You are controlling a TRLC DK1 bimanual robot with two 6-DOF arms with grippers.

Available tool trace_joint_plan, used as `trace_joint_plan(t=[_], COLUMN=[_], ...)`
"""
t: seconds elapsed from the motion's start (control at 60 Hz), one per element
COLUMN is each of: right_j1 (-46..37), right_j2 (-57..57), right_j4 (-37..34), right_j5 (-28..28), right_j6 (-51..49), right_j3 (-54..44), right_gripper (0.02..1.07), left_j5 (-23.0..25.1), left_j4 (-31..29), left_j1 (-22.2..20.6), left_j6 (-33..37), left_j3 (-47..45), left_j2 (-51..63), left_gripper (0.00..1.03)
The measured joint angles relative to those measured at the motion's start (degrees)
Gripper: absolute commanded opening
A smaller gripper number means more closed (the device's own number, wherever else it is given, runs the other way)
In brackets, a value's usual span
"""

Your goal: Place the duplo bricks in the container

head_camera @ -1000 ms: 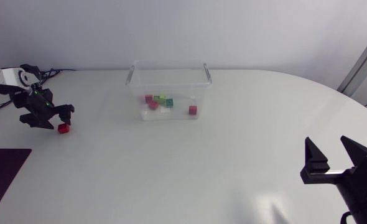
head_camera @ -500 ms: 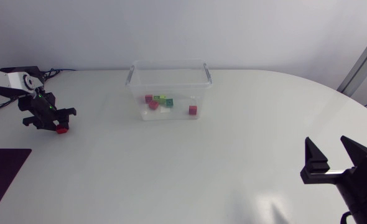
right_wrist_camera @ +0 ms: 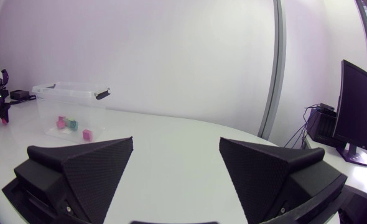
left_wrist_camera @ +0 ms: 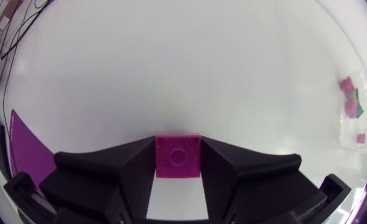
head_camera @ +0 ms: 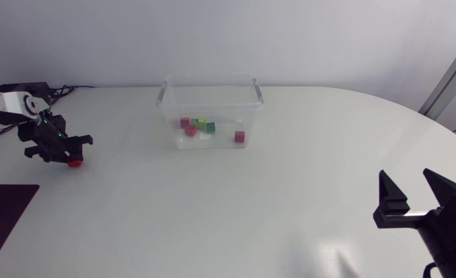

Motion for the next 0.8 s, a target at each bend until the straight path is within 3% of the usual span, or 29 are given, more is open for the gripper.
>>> trace_joint_plan(t=[0.3,0.5,0.8], right_j1=[0.0,0.0,0.0], right_j2=[0.0,0.0,0.0], right_j4=[0.0,0.0,0.0], right_j5=[0.0,0.0,0.0], right_j6=[0.0,0.0,0.0], right_j3=[0.0,0.0,0.0], right_gripper=[1.02,1.02,1.02], left_j5=[7.8,11.6,12.0], left_j4=[0.0,0.0,3.2], left_j1=[-2.0,-10.4,-24.6], left_j6=[1.3,2.1,2.8], left_j3=[-6.1,-9.9,-12.1], left_j2=[-19.7,-29.3,-34.8], left_gripper=[0.32,0.32,0.32])
